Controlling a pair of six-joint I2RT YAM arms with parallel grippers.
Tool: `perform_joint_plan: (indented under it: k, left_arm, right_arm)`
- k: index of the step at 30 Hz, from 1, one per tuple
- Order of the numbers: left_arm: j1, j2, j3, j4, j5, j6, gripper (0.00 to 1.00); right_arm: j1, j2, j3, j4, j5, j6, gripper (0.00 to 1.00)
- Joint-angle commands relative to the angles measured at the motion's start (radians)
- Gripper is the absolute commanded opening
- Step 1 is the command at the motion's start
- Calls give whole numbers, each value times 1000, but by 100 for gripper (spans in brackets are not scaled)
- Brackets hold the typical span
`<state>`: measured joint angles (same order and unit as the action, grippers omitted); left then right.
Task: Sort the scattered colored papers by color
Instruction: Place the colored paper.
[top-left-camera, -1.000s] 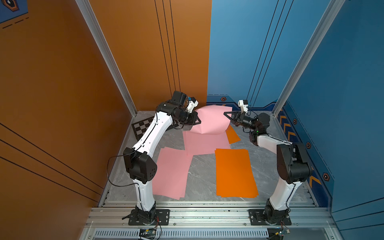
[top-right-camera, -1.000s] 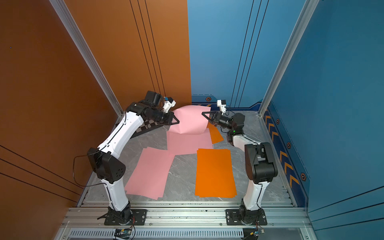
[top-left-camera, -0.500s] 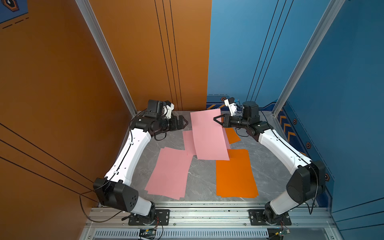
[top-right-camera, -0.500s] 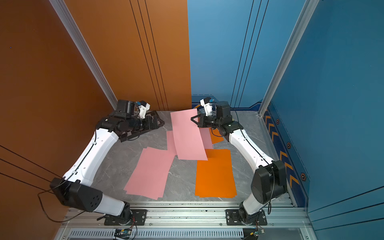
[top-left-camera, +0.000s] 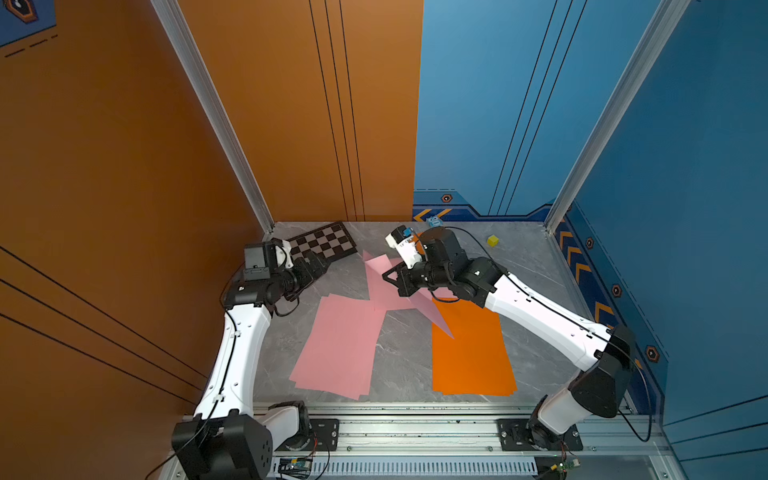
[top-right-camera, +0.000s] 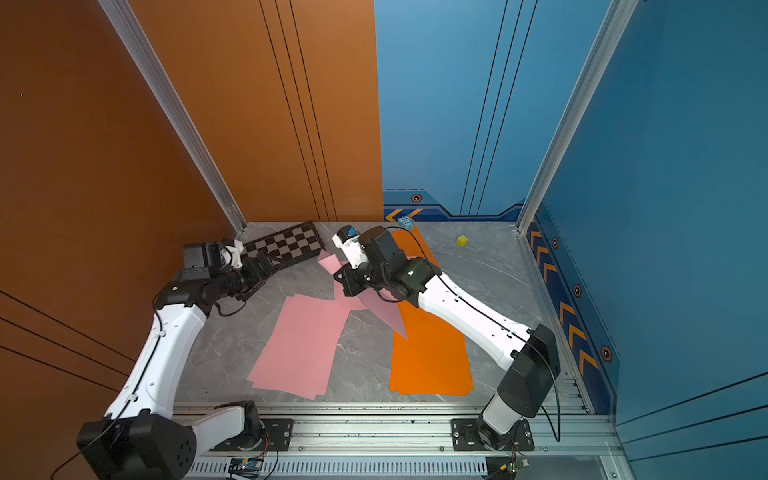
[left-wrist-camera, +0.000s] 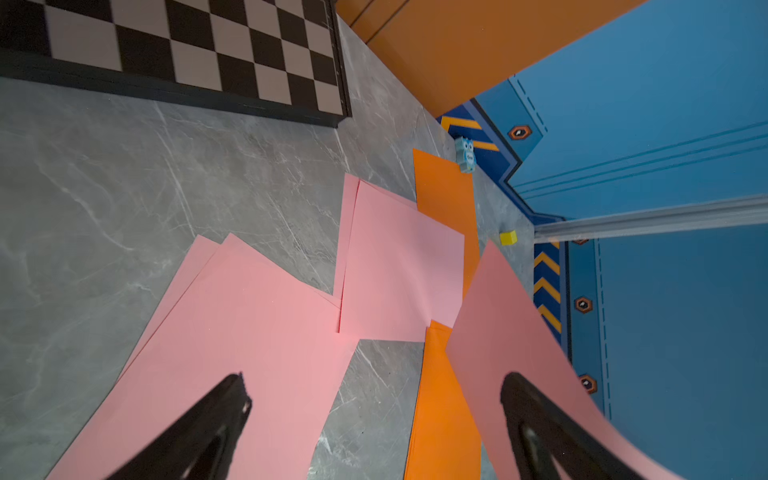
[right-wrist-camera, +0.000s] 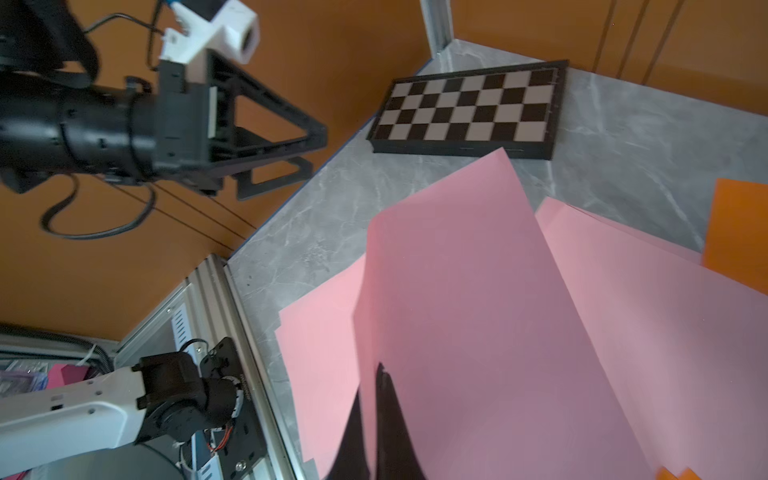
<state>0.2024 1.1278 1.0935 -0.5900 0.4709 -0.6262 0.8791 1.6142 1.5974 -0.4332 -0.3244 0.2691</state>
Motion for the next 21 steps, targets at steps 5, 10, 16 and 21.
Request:
perform_joint_plan:
  k: [5,10,16,21]
  left_arm:
    - [173,-94,-121,113,109,-131,98]
    - [205,-80,-132,115,149,-138,98]
    - [207,-74,-140,118,153,-141,98]
    - [201,-69,-153,129,157,-147,98]
  right_arm:
    - [88,-15,-52,260,31,122,0]
    - [77,-32,-234,544,42,291,0]
    - [8,15,-460,871,77,497,0]
    - [-31,152,-489,852,112,547,0]
